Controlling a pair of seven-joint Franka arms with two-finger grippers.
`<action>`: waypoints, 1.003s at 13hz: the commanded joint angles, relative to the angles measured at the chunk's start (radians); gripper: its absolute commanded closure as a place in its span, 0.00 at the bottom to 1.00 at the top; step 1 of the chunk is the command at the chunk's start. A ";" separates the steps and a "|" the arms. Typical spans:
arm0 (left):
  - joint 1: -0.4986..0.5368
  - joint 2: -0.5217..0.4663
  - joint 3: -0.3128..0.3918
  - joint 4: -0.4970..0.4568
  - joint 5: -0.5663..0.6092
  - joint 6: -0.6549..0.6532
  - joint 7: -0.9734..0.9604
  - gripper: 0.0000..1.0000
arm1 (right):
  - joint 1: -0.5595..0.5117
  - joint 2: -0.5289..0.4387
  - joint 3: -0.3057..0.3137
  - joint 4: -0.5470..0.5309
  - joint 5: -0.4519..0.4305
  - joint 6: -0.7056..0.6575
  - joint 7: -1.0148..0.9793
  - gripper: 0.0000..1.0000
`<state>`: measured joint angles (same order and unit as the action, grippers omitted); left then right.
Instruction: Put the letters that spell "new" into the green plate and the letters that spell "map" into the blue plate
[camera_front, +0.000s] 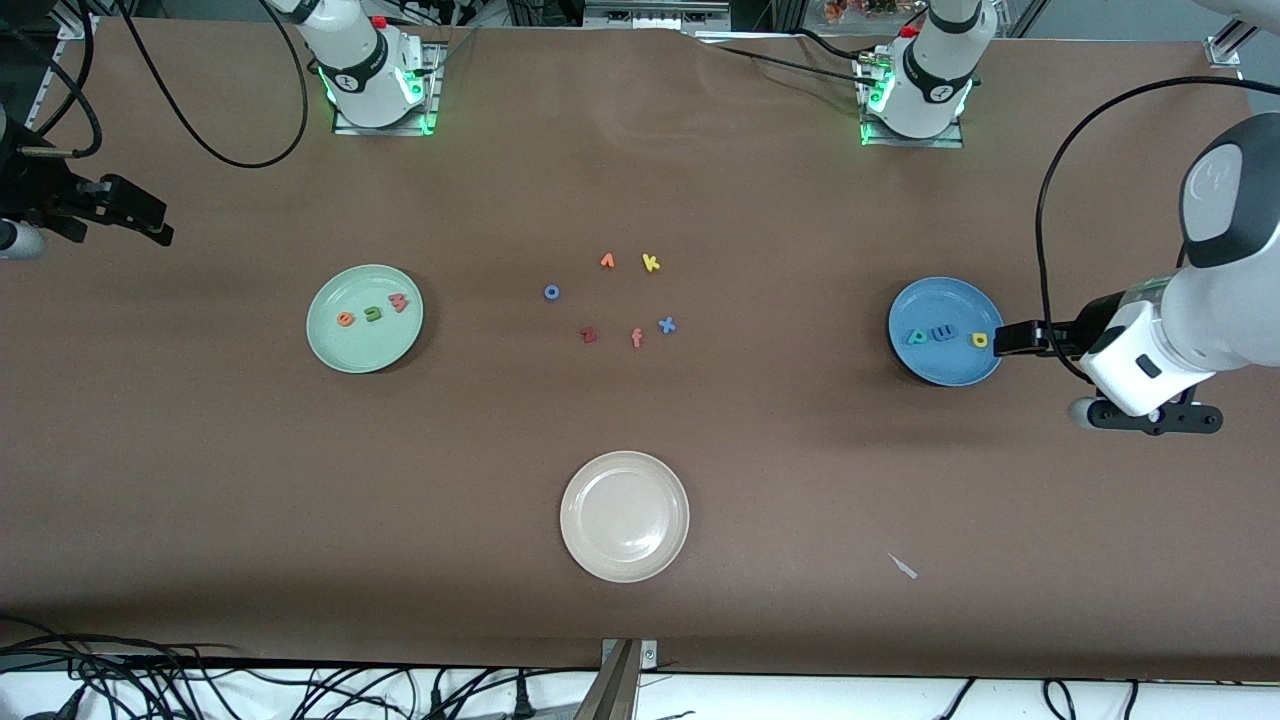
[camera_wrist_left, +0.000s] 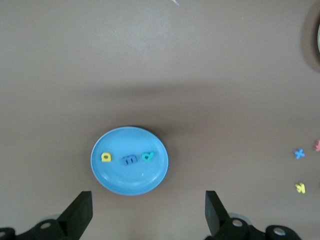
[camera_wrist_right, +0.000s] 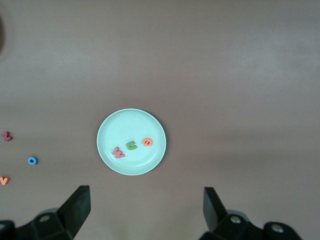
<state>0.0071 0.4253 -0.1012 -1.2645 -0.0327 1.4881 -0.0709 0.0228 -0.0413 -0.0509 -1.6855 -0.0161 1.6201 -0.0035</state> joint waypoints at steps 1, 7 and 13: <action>-0.015 -0.076 0.021 -0.119 -0.032 0.078 0.025 0.01 | -0.035 0.035 0.019 0.047 -0.012 -0.011 -0.026 0.00; -0.004 -0.073 0.020 -0.121 -0.032 0.089 0.025 0.01 | -0.032 0.032 0.016 0.049 -0.004 -0.060 -0.023 0.00; -0.006 -0.071 0.020 -0.122 -0.032 0.084 0.023 0.01 | -0.032 0.034 0.017 0.050 -0.002 -0.054 -0.021 0.00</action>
<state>0.0021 0.3858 -0.0906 -1.3515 -0.0333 1.5597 -0.0703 0.0101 -0.0186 -0.0488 -1.6621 -0.0162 1.5824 -0.0140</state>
